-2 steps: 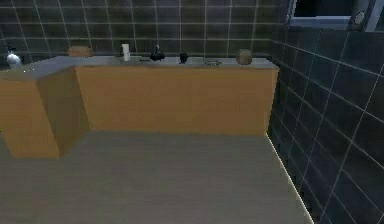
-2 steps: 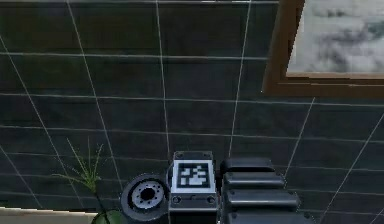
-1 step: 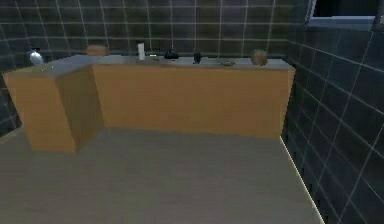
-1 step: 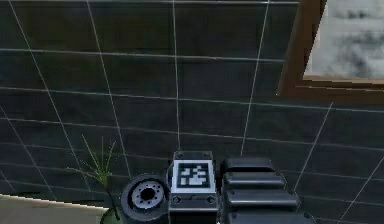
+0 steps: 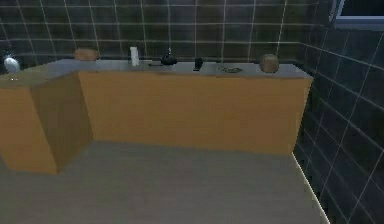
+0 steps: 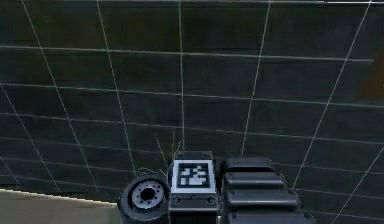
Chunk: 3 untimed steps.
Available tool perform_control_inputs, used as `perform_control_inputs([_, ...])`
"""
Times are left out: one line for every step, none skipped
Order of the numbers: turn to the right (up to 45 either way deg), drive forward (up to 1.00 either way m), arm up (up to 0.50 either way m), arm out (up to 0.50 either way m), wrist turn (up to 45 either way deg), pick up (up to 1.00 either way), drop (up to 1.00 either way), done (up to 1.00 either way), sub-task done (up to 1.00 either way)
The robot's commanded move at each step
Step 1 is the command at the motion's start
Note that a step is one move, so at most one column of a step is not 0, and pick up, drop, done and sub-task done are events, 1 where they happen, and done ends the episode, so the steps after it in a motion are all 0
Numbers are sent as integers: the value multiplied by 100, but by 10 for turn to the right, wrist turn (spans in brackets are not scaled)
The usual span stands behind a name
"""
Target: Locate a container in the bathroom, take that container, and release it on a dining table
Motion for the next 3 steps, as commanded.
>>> perform_control_inputs([-330,0,0,0,0,0,0,0,0])
perform_control_inputs([0,40,0,0,0,0,0,0,0])
perform_control_inputs([-450,0,0,0,0,0,0,0,0])
